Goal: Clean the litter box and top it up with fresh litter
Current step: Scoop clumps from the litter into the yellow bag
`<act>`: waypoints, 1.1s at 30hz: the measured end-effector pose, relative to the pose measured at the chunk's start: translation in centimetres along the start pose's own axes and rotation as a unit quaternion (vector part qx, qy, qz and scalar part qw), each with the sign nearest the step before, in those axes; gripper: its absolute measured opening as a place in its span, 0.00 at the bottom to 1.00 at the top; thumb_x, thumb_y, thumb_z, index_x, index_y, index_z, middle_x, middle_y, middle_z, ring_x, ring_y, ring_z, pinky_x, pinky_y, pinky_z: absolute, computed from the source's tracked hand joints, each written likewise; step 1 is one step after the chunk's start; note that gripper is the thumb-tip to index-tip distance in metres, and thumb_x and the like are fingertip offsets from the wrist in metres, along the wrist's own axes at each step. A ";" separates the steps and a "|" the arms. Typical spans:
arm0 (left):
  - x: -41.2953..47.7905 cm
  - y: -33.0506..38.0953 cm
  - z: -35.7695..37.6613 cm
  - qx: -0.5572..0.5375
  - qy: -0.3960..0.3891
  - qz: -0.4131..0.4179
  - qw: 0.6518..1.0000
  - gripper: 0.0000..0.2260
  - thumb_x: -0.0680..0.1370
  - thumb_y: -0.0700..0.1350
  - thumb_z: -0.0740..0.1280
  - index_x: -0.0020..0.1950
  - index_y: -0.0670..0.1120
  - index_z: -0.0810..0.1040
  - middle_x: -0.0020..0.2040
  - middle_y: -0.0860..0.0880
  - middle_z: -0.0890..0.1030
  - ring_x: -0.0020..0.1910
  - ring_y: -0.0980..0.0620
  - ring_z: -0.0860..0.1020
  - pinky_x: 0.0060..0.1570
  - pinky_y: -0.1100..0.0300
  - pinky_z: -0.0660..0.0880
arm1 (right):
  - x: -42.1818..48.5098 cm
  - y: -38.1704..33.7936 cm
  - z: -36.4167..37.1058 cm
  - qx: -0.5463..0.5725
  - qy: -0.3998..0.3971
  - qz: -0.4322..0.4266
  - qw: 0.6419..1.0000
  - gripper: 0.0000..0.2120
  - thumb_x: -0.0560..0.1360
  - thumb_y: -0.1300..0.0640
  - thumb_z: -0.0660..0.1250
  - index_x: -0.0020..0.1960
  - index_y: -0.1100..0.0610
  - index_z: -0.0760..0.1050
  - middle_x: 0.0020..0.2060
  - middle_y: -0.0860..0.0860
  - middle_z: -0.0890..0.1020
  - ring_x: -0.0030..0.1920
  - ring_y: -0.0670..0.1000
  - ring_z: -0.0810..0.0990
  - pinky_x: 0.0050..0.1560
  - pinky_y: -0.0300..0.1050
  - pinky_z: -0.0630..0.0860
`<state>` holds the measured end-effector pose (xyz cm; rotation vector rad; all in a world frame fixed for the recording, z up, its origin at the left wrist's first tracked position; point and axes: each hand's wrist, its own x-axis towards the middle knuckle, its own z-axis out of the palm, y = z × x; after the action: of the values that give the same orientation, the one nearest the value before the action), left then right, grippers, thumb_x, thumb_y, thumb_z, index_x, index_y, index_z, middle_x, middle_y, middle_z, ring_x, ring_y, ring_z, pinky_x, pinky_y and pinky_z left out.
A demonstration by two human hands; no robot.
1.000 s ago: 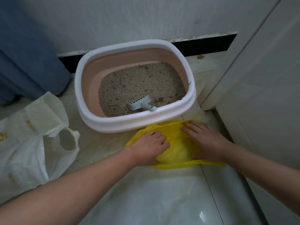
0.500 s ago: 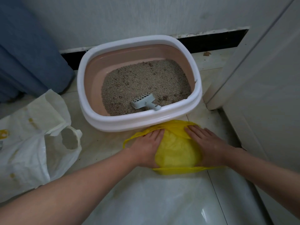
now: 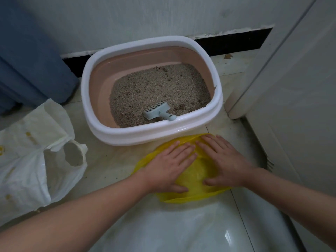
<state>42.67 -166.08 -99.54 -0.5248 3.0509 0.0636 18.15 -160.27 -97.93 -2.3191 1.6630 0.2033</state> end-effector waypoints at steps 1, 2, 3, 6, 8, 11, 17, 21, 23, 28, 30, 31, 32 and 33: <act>0.2 -0.2 0.0 -0.006 -0.016 -0.026 1.000 0.49 0.70 0.74 0.61 0.80 0.41 0.60 0.80 0.39 0.59 0.80 0.42 0.56 0.77 0.43 0.50 | 0.1 0.1 0.0 0.005 -0.002 0.002 1.000 0.59 0.60 0.22 0.62 0.81 0.52 0.47 0.80 0.53 0.50 0.80 0.52 0.43 0.79 0.52 0.41; 0.4 -0.5 -0.1 -0.016 -0.032 -0.052 0.998 0.50 0.71 0.75 0.59 0.80 0.41 0.58 0.80 0.39 0.58 0.80 0.42 0.54 0.78 0.44 0.48 | 0.2 0.2 0.0 0.007 -0.012 0.008 1.000 0.61 0.61 0.20 0.60 0.81 0.53 0.44 0.80 0.53 0.46 0.80 0.52 0.40 0.78 0.53 0.39; 0.5 -0.7 -0.1 -0.029 -0.047 -0.075 0.996 0.51 0.71 0.76 0.57 0.81 0.41 0.56 0.81 0.39 0.56 0.81 0.42 0.51 0.78 0.45 0.45 | 0.3 0.3 0.1 0.006 -0.027 0.016 0.999 0.62 0.60 0.18 0.57 0.81 0.52 0.40 0.80 0.53 0.43 0.79 0.52 0.37 0.78 0.52 0.37; 0.3 -0.8 -0.1 -0.062 -0.066 -0.121 0.989 0.54 0.70 0.78 0.55 0.82 0.42 0.47 0.82 0.40 0.49 0.81 0.43 0.44 0.78 0.46 0.41 | 0.1 0.7 0.5 0.005 -0.057 0.040 0.998 0.64 0.59 0.16 0.55 0.80 0.52 0.35 0.80 0.55 0.40 0.79 0.52 0.35 0.77 0.52 0.34; 0.0 -0.5 -0.1 -0.063 -0.049 -0.130 0.988 0.56 0.68 0.80 0.54 0.82 0.43 0.47 0.82 0.41 0.48 0.81 0.43 0.44 0.78 0.47 0.40 | -0.2 0.9 0.8 0.010 -0.058 0.046 0.997 0.65 0.58 0.15 0.55 0.80 0.51 0.35 0.80 0.55 0.40 0.79 0.53 0.35 0.77 0.52 0.34; -1.0 -0.8 0.8 -0.053 -0.063 -0.148 0.986 0.59 0.65 0.81 0.55 0.82 0.41 0.50 0.81 0.39 0.51 0.81 0.41 0.49 0.77 0.46 0.40 | -0.5 1.3 1.1 0.010 -0.060 0.045 0.997 0.66 0.57 0.15 0.55 0.80 0.51 0.33 0.80 0.55 0.39 0.79 0.54 0.36 0.77 0.52 0.35; -2.3 -2.0 2.4 -0.070 -0.087 -0.178 0.978 0.63 0.61 0.81 0.60 0.81 0.39 0.49 0.81 0.39 0.53 0.80 0.41 0.52 0.79 0.46 0.43 | -0.5 1.8 2.1 0.022 -0.074 0.034 0.996 0.67 0.58 0.17 0.59 0.78 0.50 0.29 0.79 0.54 0.37 0.79 0.52 0.35 0.78 0.53 0.38; -2.5 -2.2 2.8 -0.089 -0.092 -0.191 0.973 0.64 0.62 0.81 0.61 0.81 0.41 0.40 0.82 0.42 0.44 0.81 0.45 0.42 0.77 0.51 0.33 | -0.5 2.0 2.4 0.014 -0.076 0.033 0.996 0.66 0.59 0.16 0.57 0.78 0.51 0.28 0.79 0.54 0.36 0.79 0.52 0.33 0.78 0.55 0.38; -2.6 -2.2 2.9 -0.088 -0.099 -0.192 0.973 0.64 0.62 0.82 0.59 0.81 0.41 0.39 0.82 0.43 0.44 0.81 0.45 0.41 0.77 0.49 0.33 | -0.4 2.1 2.6 0.007 -0.076 0.030 0.997 0.66 0.59 0.16 0.56 0.78 0.52 0.28 0.79 0.54 0.36 0.78 0.53 0.33 0.78 0.56 0.38; -2.6 -2.3 3.2 -0.070 -0.098 -0.181 0.976 0.64 0.63 0.83 0.57 0.81 0.39 0.41 0.82 0.41 0.47 0.81 0.43 0.44 0.77 0.45 0.36 | -0.2 2.1 2.7 -0.012 -0.089 0.030 0.995 0.67 0.59 0.15 0.55 0.77 0.52 0.25 0.79 0.55 0.34 0.78 0.53 0.31 0.78 0.57 0.37; -2.5 -2.4 3.1 -0.070 -0.113 -0.181 0.975 0.64 0.63 0.82 0.57 0.81 0.40 0.39 0.82 0.41 0.44 0.81 0.44 0.42 0.77 0.45 0.35 | -0.1 2.1 2.6 -0.011 -0.093 0.032 0.995 0.67 0.58 0.16 0.56 0.77 0.52 0.25 0.78 0.55 0.34 0.77 0.53 0.30 0.77 0.57 0.36; -2.5 -2.4 3.0 -0.072 -0.118 -0.181 0.974 0.64 0.63 0.82 0.57 0.81 0.40 0.38 0.82 0.42 0.44 0.81 0.44 0.41 0.77 0.45 0.35 | -0.1 2.0 2.5 -0.007 -0.095 0.034 0.995 0.67 0.58 0.16 0.57 0.77 0.52 0.26 0.78 0.55 0.34 0.77 0.53 0.30 0.77 0.56 0.36; -2.4 -2.4 2.8 -0.073 -0.121 -0.183 0.973 0.64 0.63 0.82 0.57 0.81 0.40 0.38 0.82 0.42 0.44 0.81 0.44 0.41 0.77 0.44 0.35 | -0.1 2.0 2.4 -0.005 -0.096 0.037 0.995 0.67 0.58 0.16 0.58 0.77 0.52 0.26 0.78 0.55 0.34 0.78 0.53 0.30 0.77 0.56 0.35; -2.4 -2.3 2.7 -0.075 -0.124 -0.187 0.972 0.64 0.62 0.82 0.58 0.81 0.41 0.38 0.82 0.42 0.44 0.81 0.45 0.41 0.77 0.44 0.35 | -0.1 2.0 2.3 -0.003 -0.097 0.039 0.995 0.68 0.58 0.17 0.59 0.77 0.52 0.26 0.78 0.54 0.34 0.78 0.53 0.31 0.77 0.56 0.36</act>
<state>45.79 -167.37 -102.15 -1.0077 2.6693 0.3198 16.36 -160.07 -100.35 -2.1621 1.6588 0.4355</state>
